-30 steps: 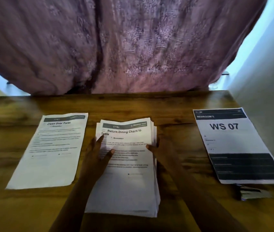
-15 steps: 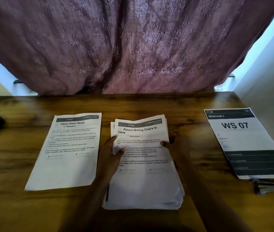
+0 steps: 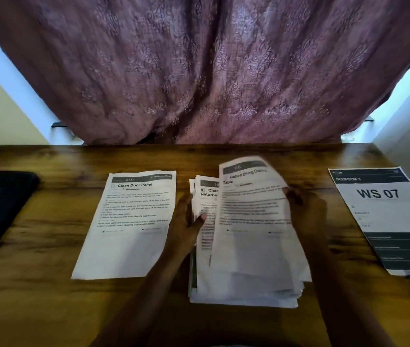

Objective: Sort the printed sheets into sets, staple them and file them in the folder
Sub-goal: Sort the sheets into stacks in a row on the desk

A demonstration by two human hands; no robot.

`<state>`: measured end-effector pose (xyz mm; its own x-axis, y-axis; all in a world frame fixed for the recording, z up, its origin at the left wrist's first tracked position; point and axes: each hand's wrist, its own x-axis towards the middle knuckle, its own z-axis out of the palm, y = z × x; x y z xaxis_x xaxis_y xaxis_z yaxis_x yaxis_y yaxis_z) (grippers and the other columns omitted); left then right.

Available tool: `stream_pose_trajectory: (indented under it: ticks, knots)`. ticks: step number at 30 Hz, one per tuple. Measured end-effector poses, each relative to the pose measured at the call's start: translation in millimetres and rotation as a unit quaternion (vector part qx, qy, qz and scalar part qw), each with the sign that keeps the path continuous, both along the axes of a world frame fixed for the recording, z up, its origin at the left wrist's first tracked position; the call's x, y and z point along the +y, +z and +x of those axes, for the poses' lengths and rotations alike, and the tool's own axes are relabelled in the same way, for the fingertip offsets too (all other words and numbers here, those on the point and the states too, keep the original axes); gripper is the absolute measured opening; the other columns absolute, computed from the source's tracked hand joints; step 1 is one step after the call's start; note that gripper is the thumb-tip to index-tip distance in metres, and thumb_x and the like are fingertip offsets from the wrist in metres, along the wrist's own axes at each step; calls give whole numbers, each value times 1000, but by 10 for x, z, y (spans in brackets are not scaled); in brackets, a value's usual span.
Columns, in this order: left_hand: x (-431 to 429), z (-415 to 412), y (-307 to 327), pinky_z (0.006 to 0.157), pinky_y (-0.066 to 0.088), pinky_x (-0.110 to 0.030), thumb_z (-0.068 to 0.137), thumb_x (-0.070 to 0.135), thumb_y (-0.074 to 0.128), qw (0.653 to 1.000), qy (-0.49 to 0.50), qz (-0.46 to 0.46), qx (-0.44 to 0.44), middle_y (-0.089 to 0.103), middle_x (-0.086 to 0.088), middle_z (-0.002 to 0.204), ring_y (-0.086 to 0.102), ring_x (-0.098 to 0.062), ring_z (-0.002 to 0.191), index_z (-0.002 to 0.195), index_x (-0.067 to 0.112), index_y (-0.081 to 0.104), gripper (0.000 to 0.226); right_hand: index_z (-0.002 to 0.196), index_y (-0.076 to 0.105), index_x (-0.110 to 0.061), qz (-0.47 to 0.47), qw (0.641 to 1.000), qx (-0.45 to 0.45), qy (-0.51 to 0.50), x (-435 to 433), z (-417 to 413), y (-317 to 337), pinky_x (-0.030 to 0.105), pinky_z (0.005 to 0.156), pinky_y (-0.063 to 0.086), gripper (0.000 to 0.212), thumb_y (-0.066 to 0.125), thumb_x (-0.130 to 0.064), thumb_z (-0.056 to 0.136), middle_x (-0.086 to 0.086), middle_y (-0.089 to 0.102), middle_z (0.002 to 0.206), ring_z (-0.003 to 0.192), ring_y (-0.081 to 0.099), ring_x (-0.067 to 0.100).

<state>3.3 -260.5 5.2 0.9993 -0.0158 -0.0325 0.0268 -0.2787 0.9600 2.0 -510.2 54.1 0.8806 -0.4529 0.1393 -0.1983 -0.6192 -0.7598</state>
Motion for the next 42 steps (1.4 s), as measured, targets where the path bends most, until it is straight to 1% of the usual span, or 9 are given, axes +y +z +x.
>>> stream_pose_trajectory:
  ticks: [3,9,13,15,19,25,29,34,42]
  knots:
    - [93,-45,241,82,46,-5,90,23,63,998,13,-65,-1,50,25,129,52,15,108,138,34,37,56,99,67,-17,183,978,-88,42,130,19,244,27,67,53,16,54,-27,95,0,68,85,77,67,11]
    - [775,-53,590,74,57,-25,83,-3,66,986,90,-141,15,75,0,96,71,-14,88,121,17,58,44,94,67,-8,316,942,-54,103,789,530,388,18,67,54,18,62,-25,90,0,70,85,74,66,10]
    - [1395,-20,606,60,50,-18,83,-4,67,981,188,-55,-1,71,0,75,67,-8,71,108,12,63,30,106,68,-6,217,963,19,161,1429,745,149,18,66,51,23,60,-22,92,6,69,98,78,65,15]
    - [1716,32,467,68,53,-21,82,-3,68,975,220,7,-3,68,-3,77,67,-20,79,107,10,63,28,109,67,-5,153,967,61,192,1720,816,-49,29,73,50,27,62,-23,90,10,69,105,92,65,25]
    - [2121,126,106,66,47,-29,84,13,72,958,237,161,26,73,-11,89,69,-28,87,108,14,65,25,109,67,-7,58,962,113,241,2111,908,-334,18,60,37,29,62,-28,90,8,69,111,98,64,24]
    - [2152,170,-139,75,46,-38,81,30,73,911,235,332,65,66,-14,111,63,-37,96,118,15,62,42,138,34,-14,-57,969,104,217,2363,948,-624,32,88,47,70,73,-17,79,9,49,136,121,51,28]
    - [2084,186,-171,76,47,-40,78,17,74,924,234,301,22,64,-20,114,60,-41,100,121,9,60,47,150,14,-15,-172,947,74,261,2414,798,-662,42,115,23,84,65,-32,87,14,11,157,144,10,35]
    - [1905,131,-110,70,38,-25,76,0,73,951,226,211,-13,69,-15,106,61,-22,87,115,6,64,40,150,10,-7,-231,897,152,345,2414,633,-743,42,118,4,78,41,-52,95,16,3,158,146,1,32]
    - [1773,150,-228,92,45,-47,85,16,69,929,204,307,-16,54,-19,130,50,-39,119,131,8,53,49,147,26,-6,-174,914,58,363,2187,458,-535,40,117,19,63,49,-36,96,14,22,155,143,17,29]
